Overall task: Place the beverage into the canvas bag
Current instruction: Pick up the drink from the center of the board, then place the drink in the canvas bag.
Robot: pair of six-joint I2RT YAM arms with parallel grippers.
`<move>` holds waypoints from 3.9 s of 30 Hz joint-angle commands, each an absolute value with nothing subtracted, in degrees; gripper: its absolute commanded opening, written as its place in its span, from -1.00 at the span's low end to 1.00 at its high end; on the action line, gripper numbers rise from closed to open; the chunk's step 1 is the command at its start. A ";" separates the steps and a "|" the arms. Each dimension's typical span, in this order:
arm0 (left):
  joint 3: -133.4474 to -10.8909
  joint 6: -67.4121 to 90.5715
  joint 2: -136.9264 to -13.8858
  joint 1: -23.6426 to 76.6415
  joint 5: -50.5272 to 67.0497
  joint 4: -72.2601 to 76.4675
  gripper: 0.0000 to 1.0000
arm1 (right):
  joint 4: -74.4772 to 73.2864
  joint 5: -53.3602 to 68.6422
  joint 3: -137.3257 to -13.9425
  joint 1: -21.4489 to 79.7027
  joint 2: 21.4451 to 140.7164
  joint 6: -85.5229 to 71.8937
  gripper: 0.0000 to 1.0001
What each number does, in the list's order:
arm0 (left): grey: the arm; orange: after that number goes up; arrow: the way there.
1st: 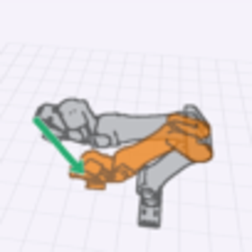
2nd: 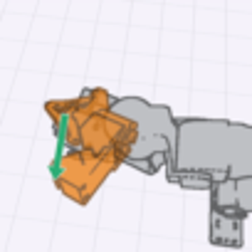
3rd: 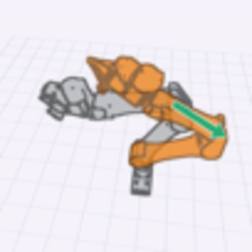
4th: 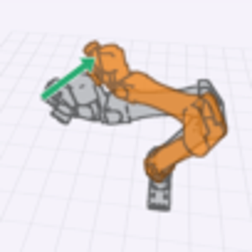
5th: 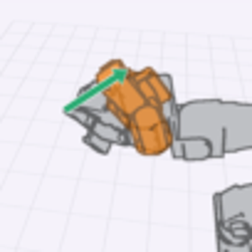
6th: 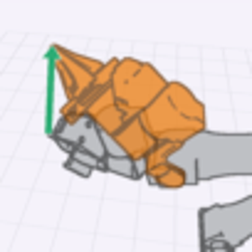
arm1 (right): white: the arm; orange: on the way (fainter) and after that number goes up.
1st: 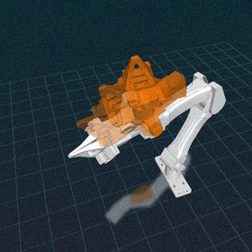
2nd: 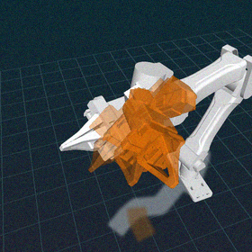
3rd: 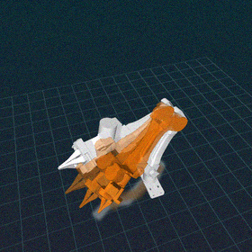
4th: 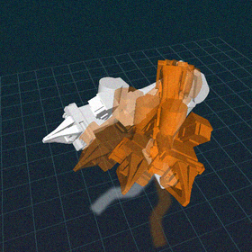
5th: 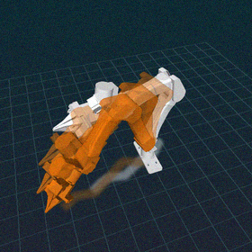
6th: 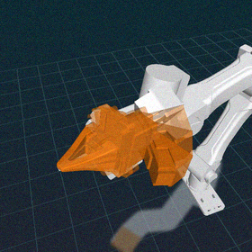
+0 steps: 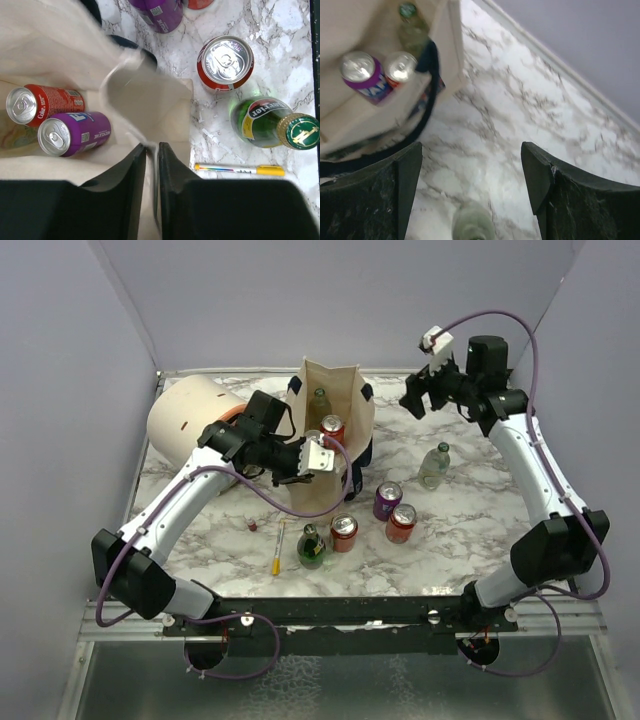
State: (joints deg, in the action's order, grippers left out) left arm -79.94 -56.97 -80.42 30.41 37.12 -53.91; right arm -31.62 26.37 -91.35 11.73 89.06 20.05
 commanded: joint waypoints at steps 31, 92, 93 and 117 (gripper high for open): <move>-82.09 -51.05 -82.12 30.68 39.23 -51.03 0.03 | -41.87 28.74 -63.50 21.95 82.63 40.72 0.82; -83.07 -63.44 -82.84 34.21 46.15 -51.58 -0.80 | -46.44 36.68 -119.09 24.51 95.68 23.23 -0.98; -82.43 -63.98 -82.54 34.46 46.34 -51.47 -0.84 | -46.55 38.14 -120.22 24.95 97.17 23.00 -0.98; -75.23 -74.14 -80.76 36.47 43.51 -60.94 -0.97 | -56.04 41.27 -121.08 32.60 114.60 36.18 -0.98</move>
State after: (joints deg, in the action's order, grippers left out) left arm -77.36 -72.23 -81.06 36.12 45.50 -54.52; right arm -55.22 40.32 -119.57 31.07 112.92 32.49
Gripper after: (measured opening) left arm 0.038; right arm 0.645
